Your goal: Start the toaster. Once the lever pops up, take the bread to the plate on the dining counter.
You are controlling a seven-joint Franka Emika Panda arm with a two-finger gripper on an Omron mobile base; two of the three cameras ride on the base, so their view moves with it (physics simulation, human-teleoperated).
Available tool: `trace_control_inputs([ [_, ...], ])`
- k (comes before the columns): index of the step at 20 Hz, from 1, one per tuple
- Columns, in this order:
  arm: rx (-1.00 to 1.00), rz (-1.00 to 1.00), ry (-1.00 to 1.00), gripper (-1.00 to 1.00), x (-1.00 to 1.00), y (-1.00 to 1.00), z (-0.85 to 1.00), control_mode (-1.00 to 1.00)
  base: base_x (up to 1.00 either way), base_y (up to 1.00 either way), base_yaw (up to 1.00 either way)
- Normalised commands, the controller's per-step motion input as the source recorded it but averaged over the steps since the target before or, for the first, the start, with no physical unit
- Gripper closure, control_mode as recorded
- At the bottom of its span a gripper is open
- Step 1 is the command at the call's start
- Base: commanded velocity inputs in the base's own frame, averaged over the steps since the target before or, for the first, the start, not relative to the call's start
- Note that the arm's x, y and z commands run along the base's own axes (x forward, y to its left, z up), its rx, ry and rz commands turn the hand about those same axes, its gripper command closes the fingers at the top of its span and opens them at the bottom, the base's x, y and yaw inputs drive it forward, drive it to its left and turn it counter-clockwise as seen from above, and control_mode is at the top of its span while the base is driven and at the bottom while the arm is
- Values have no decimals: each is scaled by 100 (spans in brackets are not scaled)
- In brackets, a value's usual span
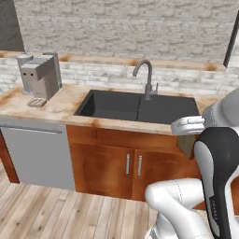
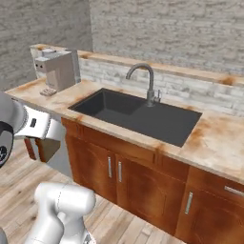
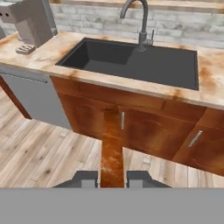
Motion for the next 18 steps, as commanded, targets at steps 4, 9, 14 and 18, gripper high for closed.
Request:
trace_control_inputs([
  [4,0,0,0,100,0,0,0,100,0,32,45],
  [9,0,0,0,100,0,0,0,100,6,86,27],
  [14,0,0,0,100,0,0,0,100,13,98,35],
  [18,0,0,0,100,0,0,0,100,49,100,26],
])
